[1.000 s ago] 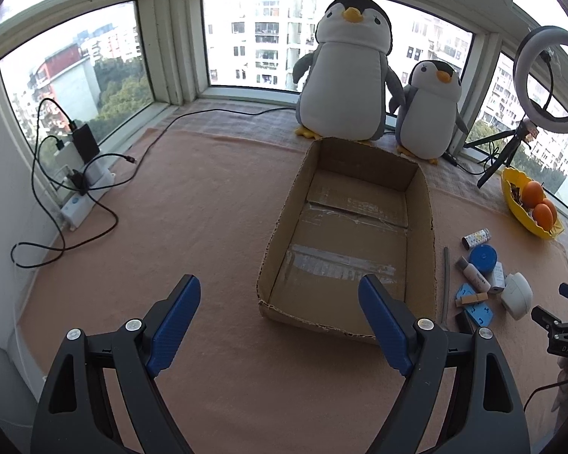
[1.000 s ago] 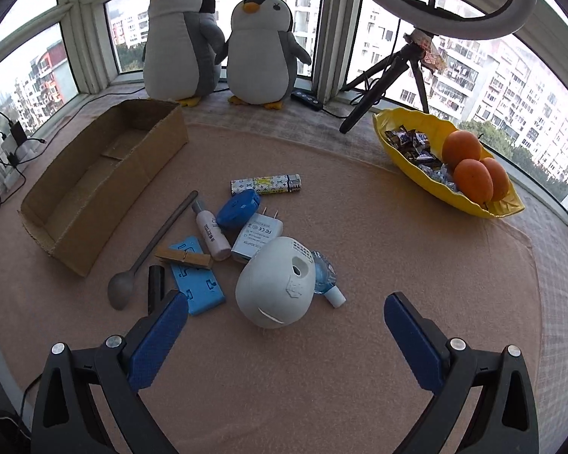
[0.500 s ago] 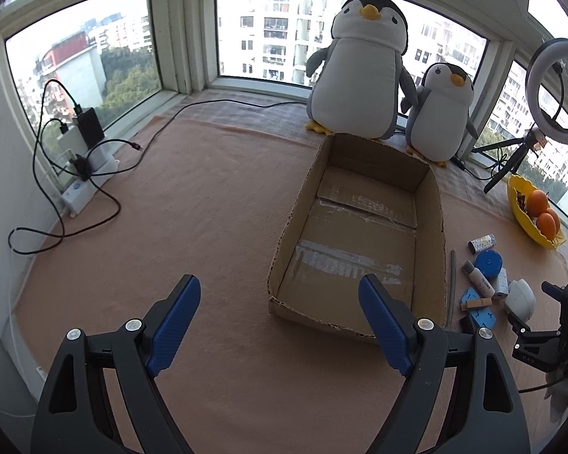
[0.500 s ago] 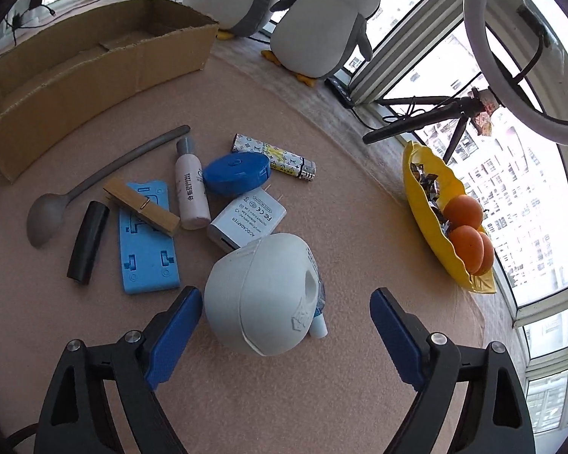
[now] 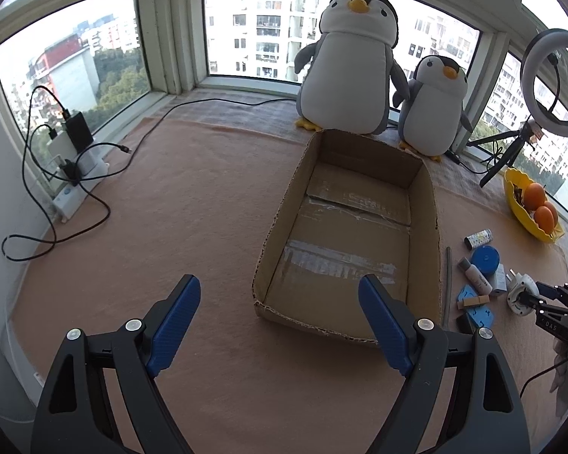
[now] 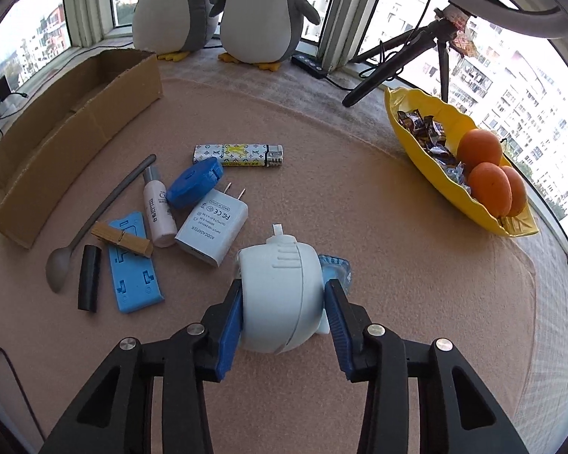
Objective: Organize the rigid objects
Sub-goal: 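Reach the right gripper to the white round device and grasp it, then carry the white device with the right gripper into the box and release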
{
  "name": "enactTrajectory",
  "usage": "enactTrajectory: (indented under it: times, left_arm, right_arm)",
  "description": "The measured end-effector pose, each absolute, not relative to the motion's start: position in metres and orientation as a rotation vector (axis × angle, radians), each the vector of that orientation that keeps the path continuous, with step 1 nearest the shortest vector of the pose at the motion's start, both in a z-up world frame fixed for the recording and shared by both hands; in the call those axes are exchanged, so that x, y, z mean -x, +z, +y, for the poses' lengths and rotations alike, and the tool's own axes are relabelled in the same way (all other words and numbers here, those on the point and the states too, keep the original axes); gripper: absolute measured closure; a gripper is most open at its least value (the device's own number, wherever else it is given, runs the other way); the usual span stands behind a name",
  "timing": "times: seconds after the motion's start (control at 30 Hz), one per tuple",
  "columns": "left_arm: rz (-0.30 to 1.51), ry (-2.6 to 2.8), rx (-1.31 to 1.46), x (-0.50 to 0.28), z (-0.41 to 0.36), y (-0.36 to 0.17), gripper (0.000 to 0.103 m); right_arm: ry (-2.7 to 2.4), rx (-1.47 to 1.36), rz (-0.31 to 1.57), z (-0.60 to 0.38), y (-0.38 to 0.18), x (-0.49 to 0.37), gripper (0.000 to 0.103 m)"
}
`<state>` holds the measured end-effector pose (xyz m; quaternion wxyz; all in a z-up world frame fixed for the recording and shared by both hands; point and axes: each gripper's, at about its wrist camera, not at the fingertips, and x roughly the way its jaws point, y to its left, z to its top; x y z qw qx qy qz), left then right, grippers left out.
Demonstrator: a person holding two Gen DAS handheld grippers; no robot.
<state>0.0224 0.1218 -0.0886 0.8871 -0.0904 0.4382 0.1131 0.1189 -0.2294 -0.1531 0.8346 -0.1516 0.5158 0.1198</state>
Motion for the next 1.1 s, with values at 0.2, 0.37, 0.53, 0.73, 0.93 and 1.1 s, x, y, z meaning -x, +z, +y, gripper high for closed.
enactTrajectory:
  times: [0.2,0.37,0.53,0.73,0.93,1.1]
  left_arm:
    - [0.914,0.228,0.183,-0.024,0.119,-0.089,0.017]
    - [0.918,0.231,0.186,-0.024,0.12,-0.09,0.017]
    - [0.92,0.231,0.185,-0.025,0.119,-0.091,0.017]
    - [0.914,0.226,0.18,-0.024,0.119,-0.09,0.017]
    - [0.914,0.237,0.19,-0.023,0.126,-0.092,0.017]
    - [0.911,0.252,0.201,-0.021,0.133,-0.093,0.017]
  right_arm:
    - [0.263,0.312,1.116,-0.229,-0.162,-0.122,0.064]
    - [0.266,0.23,1.114,-0.24,-0.158,-0.119,0.068]
    - [0.262,0.196,1.102,-0.246,-0.151,-0.11,0.071]
    - [0.255,0.14,1.087,-0.249,-0.143,-0.104,0.071]
    - [0.295,0.126,1.026,-0.23,-0.115,-0.1,0.071]
    - [0.391,0.139,0.95,-0.187,-0.081,-0.099,0.071]
